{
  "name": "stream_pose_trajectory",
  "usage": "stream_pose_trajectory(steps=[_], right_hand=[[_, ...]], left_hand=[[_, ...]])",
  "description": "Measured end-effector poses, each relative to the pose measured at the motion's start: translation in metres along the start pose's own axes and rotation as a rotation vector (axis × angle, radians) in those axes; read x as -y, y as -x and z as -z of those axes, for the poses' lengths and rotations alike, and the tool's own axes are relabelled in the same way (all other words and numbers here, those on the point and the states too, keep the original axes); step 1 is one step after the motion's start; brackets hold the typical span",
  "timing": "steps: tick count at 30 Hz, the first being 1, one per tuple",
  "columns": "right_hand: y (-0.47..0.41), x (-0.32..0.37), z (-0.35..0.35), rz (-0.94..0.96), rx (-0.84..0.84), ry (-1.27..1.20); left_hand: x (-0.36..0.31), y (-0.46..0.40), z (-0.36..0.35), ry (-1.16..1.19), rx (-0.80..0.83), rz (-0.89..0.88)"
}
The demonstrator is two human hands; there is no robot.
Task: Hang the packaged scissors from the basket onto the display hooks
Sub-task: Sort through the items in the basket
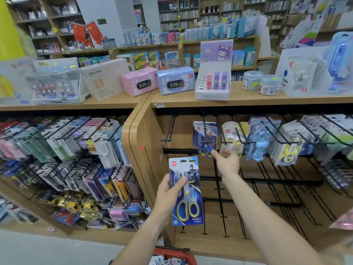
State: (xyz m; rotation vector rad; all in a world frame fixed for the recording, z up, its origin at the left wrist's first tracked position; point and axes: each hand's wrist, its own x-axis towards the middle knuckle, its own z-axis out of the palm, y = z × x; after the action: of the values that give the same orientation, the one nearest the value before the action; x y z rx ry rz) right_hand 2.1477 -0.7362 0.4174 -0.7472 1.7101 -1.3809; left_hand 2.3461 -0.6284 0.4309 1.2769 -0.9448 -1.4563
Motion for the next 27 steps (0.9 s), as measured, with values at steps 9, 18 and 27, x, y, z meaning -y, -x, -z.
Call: stream_pose_trajectory(steps=[9, 18, 27], right_hand=[[0.095, -0.022, 0.039, 0.093, 0.28, -0.174], [0.063, 0.0, 0.03, 0.092, 0.213, -0.229], [0.025, 0.007, 0.006, 0.03, 0.086, -0.177]], left_hand=[[-0.005, -0.008, -0.046, -0.038, 0.073, -0.097], [-0.021, -0.037, -0.069, -0.002, 0.058, -0.07], [-0.02, -0.065, -0.069, -0.117, -0.068, -0.032]])
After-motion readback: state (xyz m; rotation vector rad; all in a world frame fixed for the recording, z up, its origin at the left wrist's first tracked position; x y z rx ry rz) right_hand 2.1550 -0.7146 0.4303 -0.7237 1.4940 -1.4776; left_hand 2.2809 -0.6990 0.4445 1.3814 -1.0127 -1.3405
